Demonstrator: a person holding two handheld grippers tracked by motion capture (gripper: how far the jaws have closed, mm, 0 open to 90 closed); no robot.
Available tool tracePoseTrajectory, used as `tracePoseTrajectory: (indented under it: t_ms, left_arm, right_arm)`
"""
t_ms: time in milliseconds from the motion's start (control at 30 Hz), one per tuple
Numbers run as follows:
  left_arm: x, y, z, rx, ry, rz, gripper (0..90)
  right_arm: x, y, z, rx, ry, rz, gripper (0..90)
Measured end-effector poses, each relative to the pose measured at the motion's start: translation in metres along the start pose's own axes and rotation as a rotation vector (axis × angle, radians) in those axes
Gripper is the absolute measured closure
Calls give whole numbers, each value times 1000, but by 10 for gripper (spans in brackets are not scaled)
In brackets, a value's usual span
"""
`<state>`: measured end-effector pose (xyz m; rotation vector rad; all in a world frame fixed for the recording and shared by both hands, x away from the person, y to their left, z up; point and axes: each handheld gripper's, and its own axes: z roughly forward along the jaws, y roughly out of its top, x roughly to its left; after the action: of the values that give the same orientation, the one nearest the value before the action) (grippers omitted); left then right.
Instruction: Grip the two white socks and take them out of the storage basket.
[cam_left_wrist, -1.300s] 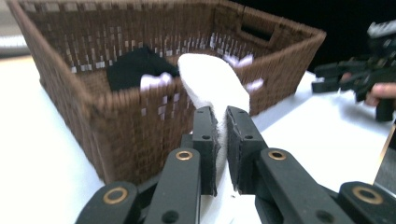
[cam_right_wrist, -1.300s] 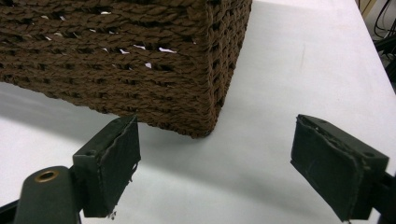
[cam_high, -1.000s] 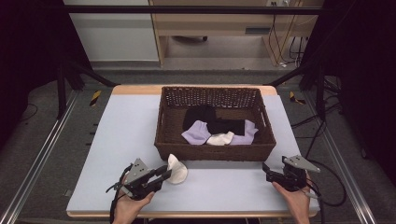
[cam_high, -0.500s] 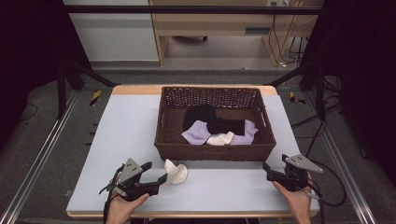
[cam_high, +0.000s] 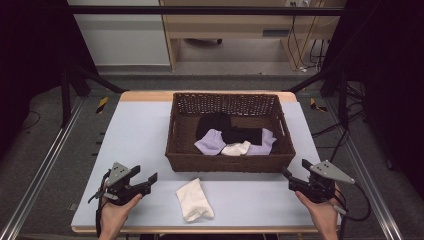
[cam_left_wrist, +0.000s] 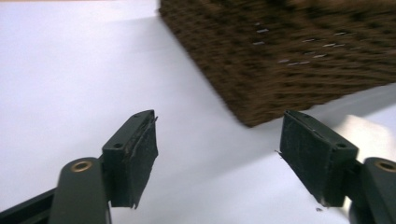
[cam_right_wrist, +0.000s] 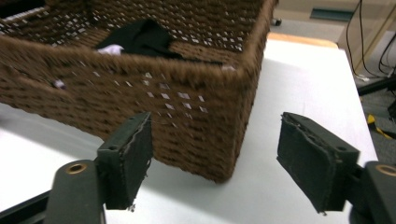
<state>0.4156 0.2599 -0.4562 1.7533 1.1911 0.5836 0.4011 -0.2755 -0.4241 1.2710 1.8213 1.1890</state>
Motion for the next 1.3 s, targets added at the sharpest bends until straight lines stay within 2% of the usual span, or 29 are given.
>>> tracePoseTrajectory:
  t_ms: [33, 100, 133, 267, 367, 400, 500, 533, 600, 633, 700, 800, 933, 1067, 1233, 1300]
  left_arm:
    - [3, -1, 1, 1, 17, 0, 303]
    - [9, -3, 2, 14, 51, -1, 313]
    - [11, -4, 2, 16, 55, -8, 324]
    - [19, -6, 3, 24, 115, 11, 335]
    - [24, -7, 2, 14, 130, 16, 374]
    - [24, -7, 2, 14, 130, 16, 374]
    - [26, -8, 2, 9, 171, 59, 374]
    - [26, -8, 1, 10, 179, 68, 398]
    - [28, -8, 0, -3, 185, 78, 440]
    - [28, -8, 0, 5, 181, 71, 451]
    - [29, -8, -1, -3, 192, 73, 454]
    - [30, -8, -2, -11, 211, 78, 461]
    - [30, -8, -3, -10, 233, 64, 462]
    - [32, -8, -4, -17, 256, 69, 463]
    - [36, -8, -6, -44, 258, 53, 484]
    - [36, -8, -5, -39, 260, 53, 475]
  right_arm:
    - [2, 7, -2, -14, 11, -5, 298]
    - [3, 10, -2, -19, 17, -6, 304]
    - [6, 19, -2, -38, 34, -8, 308]
    - [8, 32, 0, -51, 47, -8, 306]
    - [9, 50, 4, -69, 67, -1, 296]
    - [9, 50, 4, -69, 67, -1, 296]
    - [10, 62, 10, -68, 74, -6, 284]
    - [12, 71, 15, -70, 83, -8, 279]
    - [13, 75, 17, -68, 91, -6, 278]
    - [17, 85, 25, -62, 101, -17, 278]
    - [18, 88, 27, -54, 102, -25, 278]
    - [27, 99, 40, -23, 105, -64, 272]
    - [35, 112, 57, -2, 123, -80, 267]
    - [40, 123, 73, 19, 131, -104, 265]
    - [41, 138, 95, 35, 154, -107, 252]
    - [42, 142, 103, 48, 163, -109, 246]
